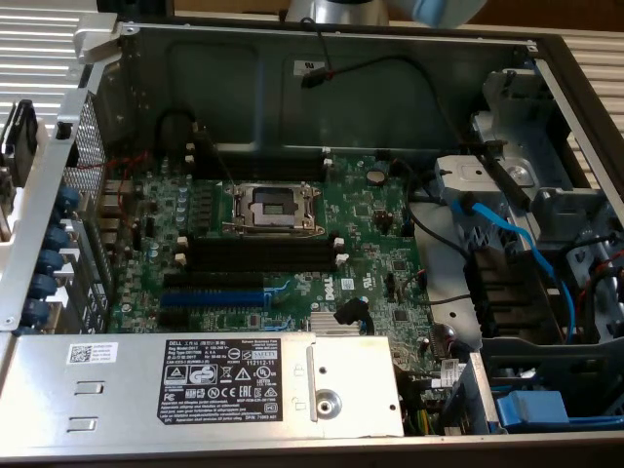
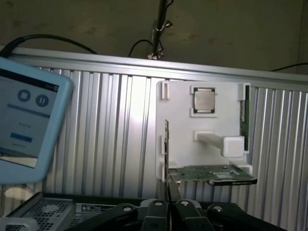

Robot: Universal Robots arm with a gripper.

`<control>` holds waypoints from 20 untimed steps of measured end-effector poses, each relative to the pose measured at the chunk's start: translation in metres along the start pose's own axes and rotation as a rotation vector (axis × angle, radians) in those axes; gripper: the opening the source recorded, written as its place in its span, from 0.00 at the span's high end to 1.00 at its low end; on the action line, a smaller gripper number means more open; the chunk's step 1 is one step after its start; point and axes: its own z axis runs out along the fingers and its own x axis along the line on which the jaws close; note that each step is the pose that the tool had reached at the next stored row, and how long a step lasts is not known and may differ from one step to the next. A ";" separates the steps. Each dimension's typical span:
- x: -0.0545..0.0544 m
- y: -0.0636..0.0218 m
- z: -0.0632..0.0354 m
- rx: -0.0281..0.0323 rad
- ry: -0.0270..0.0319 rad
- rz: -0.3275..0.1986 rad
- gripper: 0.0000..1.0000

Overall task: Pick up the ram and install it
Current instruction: 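Pick up the ram and move it above insertion slot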

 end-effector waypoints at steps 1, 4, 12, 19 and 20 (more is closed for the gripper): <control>0.002 -0.0036 -0.0011 -0.0022 -0.0002 0.000 0.88; 0.006 -0.0131 -0.0035 -0.0118 -0.0007 0.001 0.88; 0.010 -0.0231 -0.0043 -0.0238 -0.0014 0.001 0.88; 0.011 -0.0366 -0.0043 -0.0196 0.0039 0.001 0.88; 0.012 -0.0407 -0.0044 -0.0196 0.0039 0.001 0.88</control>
